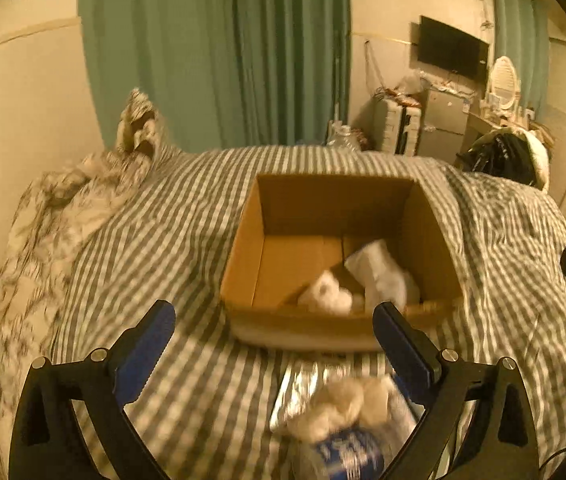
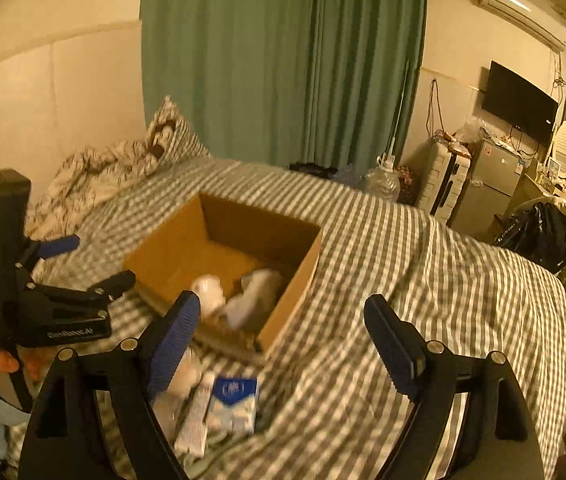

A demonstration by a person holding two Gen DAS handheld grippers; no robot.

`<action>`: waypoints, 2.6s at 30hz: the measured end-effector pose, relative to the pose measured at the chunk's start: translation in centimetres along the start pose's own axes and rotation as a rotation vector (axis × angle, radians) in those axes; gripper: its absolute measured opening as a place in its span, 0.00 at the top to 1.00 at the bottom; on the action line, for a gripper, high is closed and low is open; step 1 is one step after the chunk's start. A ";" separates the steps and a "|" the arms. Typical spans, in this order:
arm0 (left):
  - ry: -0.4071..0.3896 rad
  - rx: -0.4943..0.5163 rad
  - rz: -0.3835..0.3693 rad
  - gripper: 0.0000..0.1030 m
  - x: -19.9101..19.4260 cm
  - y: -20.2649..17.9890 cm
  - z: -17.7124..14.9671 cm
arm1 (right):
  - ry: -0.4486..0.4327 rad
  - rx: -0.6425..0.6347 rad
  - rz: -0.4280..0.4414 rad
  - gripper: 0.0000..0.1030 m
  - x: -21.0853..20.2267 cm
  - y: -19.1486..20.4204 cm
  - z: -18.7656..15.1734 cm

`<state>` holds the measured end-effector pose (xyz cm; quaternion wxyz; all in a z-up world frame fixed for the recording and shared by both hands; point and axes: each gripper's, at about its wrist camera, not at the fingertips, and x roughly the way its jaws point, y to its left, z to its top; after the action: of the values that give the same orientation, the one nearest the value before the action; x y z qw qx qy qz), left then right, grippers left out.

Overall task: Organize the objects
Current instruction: 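Grasp the blue-labelled bottle with the left tool while the right tool grasps the tissue pack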

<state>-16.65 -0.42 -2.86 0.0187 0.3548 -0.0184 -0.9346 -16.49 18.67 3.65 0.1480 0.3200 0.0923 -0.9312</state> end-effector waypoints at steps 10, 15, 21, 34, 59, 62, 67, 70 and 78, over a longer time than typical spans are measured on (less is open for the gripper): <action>0.127 -0.012 0.025 0.01 1.1 -2.6 -7.7 | 0.162 -0.012 -0.010 0.18 4.9 0.8 -7.9; 0.156 0.013 0.035 0.01 1.4 -4.0 -9.8 | 0.191 -0.015 -0.013 0.18 6.4 0.6 -9.7; 0.180 0.051 0.020 0.01 2.1 -5.9 -11.6 | 0.194 0.043 -0.017 0.18 6.6 -0.5 -10.0; 0.226 0.044 -0.038 0.07 4.3 -6.4 -13.1 | 0.219 0.041 -0.039 0.18 7.1 -0.2 -10.5; 0.162 -0.080 -0.070 0.07 1.0 -0.1 -10.1 | 0.428 -0.037 0.060 0.18 13.7 4.9 -12.5; 0.168 -0.079 -0.076 0.07 1.1 -0.1 -10.2 | 0.433 -0.027 0.071 0.23 13.9 4.9 -12.6; 0.177 -0.076 -0.093 0.07 0.6 -0.2 -10.5 | 0.420 -0.016 0.103 0.47 13.1 4.8 -12.7; 0.178 -0.074 -0.096 0.07 0.1 -0.3 -10.7 | 0.403 -0.031 0.083 0.49 12.5 5.1 -12.8; 0.164 -0.078 -0.110 0.07 -1.1 -0.1 -10.5 | 0.316 -0.004 0.089 0.50 9.8 4.2 -11.9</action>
<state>-8.87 -0.47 -9.95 -0.0175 0.4296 0.0389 -0.9020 -15.68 15.76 -12.05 0.1736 0.4660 0.1020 -0.8616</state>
